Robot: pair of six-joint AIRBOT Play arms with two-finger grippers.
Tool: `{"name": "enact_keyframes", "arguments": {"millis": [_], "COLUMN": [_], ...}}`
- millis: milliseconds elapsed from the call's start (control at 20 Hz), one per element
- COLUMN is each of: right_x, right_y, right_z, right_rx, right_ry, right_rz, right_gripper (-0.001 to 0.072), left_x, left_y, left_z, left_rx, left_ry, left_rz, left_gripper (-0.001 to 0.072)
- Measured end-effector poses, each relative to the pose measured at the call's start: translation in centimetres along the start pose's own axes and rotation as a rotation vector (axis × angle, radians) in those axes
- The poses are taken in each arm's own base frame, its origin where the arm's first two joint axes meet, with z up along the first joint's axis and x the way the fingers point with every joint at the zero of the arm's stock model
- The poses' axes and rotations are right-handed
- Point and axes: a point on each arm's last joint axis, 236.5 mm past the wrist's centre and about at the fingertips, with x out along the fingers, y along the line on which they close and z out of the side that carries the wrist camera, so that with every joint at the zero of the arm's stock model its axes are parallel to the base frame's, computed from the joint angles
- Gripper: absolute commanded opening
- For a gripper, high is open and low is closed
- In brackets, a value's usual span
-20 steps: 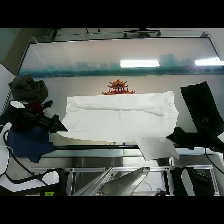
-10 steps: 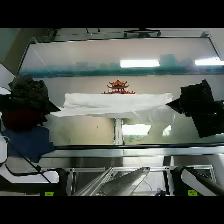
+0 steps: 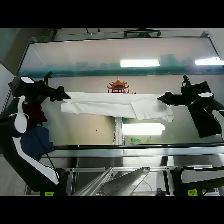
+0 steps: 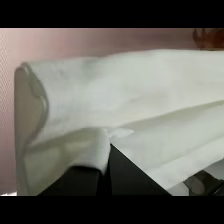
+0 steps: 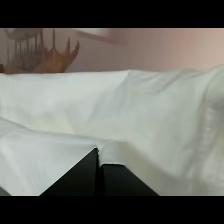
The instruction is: Fold the shirts.
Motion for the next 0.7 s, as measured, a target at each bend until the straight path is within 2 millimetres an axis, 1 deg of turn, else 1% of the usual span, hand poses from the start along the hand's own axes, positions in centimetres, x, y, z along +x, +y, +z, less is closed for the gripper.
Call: {"name": "enact_keyframes", "arguments": {"millis": [150, 300, 500, 600, 700], "right_x": [0.7, 0.9, 1.0, 0.9, 0.4], "right_y": [-1.1, -1.7, -2.3, -2.0, -1.5], "right_z": [0.6, 0.9, 0.6, 0.6, 1.1], "right_rx": [-0.03, -0.027, -0.007, -0.014, -0.034], "right_ry": [-0.024, -0.038, -0.018, -0.005, 0.0], "right_rz": [-0.042, -0.068, -0.111, -0.136, -0.165], "right_gripper": [0.0019, 0.0019, 0.0019, 0.0019, 0.0018], "left_x": [1.9, 2.4, 1.9, 1.4, 0.9], "left_y": [0.7, 1.1, 1.7, 1.7, 1.1], "left_z": [1.1, 1.2, 2.0, 2.3, 2.6], "left_rx": [0.01, -0.002, 0.031, 0.053, 0.076], "left_ry": [0.017, 0.037, 0.014, 0.0, -0.012], "left_rz": [0.003, 0.04, 0.146, 0.188, 0.212], "left_gripper": [0.001, 0.001, 0.001, 0.001, 0.001]}}
